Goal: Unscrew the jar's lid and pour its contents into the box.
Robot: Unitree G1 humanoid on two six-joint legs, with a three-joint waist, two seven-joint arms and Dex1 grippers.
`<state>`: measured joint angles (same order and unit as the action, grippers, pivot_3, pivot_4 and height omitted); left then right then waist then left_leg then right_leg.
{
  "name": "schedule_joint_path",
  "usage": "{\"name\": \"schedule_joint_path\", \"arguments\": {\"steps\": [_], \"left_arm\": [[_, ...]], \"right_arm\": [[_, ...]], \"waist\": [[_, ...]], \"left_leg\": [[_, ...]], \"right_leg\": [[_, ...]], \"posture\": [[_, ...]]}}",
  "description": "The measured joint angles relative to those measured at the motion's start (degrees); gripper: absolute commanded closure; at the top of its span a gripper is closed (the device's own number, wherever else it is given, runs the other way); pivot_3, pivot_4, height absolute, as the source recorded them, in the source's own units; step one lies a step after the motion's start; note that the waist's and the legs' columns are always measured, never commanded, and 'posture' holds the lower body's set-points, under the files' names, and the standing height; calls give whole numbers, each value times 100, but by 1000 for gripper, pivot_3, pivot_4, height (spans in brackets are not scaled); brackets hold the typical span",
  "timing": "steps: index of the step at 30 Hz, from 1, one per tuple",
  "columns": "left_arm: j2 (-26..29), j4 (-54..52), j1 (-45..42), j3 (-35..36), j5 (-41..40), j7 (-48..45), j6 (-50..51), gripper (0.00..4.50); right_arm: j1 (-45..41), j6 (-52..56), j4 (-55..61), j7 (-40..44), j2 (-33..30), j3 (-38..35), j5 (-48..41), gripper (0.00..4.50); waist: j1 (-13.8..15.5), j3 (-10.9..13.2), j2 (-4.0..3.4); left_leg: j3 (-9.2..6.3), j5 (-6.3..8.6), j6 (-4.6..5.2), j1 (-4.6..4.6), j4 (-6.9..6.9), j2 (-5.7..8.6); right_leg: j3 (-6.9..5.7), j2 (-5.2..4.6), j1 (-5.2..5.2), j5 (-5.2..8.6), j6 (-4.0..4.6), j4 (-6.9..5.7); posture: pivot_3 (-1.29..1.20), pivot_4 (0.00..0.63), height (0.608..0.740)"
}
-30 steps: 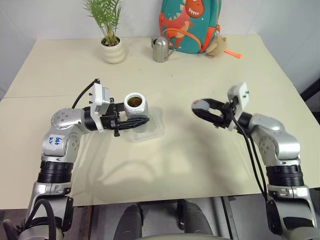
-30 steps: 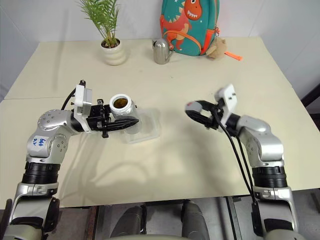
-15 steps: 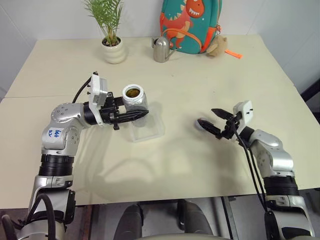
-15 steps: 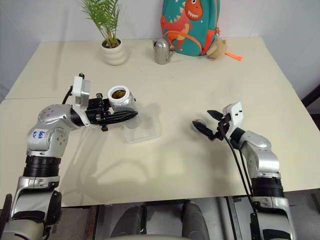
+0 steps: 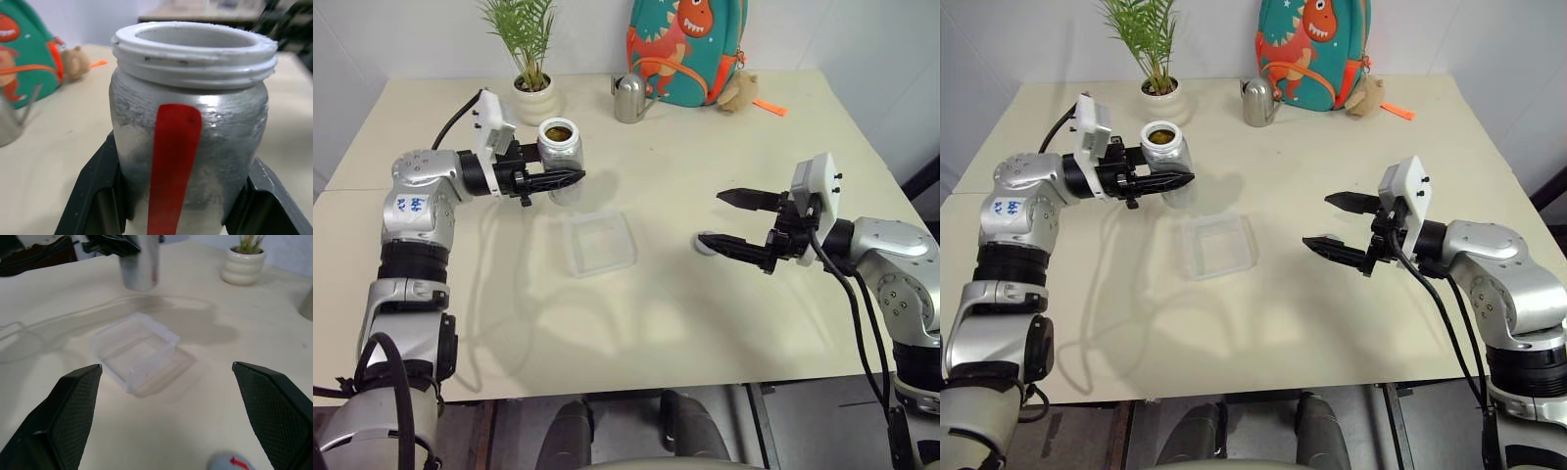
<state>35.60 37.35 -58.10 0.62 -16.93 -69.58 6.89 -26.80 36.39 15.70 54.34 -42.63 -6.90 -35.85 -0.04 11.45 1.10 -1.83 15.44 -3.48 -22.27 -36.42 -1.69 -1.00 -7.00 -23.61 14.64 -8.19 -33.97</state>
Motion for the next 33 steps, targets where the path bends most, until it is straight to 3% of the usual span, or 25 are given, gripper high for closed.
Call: {"name": "schedule_joint_path", "arguments": {"steps": [3,8,12,15,20,23,27,33], "left_arm": [[133,260,-44,-158,599,428,-609,2580],[306,343,43,-359,1989,2023,-3016,2580],[377,192,392,-564,3687,4332,-4591,2580],[736,-170,589,-1024,5524,6437,-5195,2580],[1287,-842,571,-2167,8555,10181,-4824,2580],[1245,-650,356,-2974,9743,11486,-4202,2580],[1251,-473,-44,-3554,10534,12466,-3669,2580],[1272,-266,-427,-3941,10978,13302,-3073,2580]], "right_arm": [[45,-2,5,-66,3,1,36,10],[286,10,99,-264,57,-8,33,10],[348,7,167,-434,136,-32,33,10],[344,5,199,-508,214,-31,18,10],[273,-5,187,-592,365,-26,23,10],[189,-7,199,-657,536,29,19,10],[190,-6,200,-697,625,40,20,10],[191,-7,198,-724,756,67,23,10]], "waist": [[-1,0,0],[32,1,1],[48,1,1],[53,1,1],[132,0,1],[167,1,2],[168,1,2],[127,0,2]], "left_leg": [[3,2,1,-8,0,0],[11,3,-9,-15,0,0],[14,4,-7,-11,-2,0],[18,4,-6,-7,-2,0],[24,12,8,-1,-1,0],[24,12,8,-3,-2,0],[24,14,9,-10,0,0],[38,17,11,-4,9,0]], "right_leg": [[0,0,-3,0,-3,12],[2,-1,-9,1,-6,20],[7,-1,-8,-2,-11,15],[13,-1,-8,-5,-14,9],[19,-1,-8,-7,-16,4],[18,0,-9,-7,-15,1],[17,0,-12,-7,-16,11],[24,0,-18,-5,-19,10]], "posture": [[0,150,740],[0,150,740],[0,150,740],[0,150,740],[0,150,740],[0,150,740],[0,150,740],[0,150,740]]}}
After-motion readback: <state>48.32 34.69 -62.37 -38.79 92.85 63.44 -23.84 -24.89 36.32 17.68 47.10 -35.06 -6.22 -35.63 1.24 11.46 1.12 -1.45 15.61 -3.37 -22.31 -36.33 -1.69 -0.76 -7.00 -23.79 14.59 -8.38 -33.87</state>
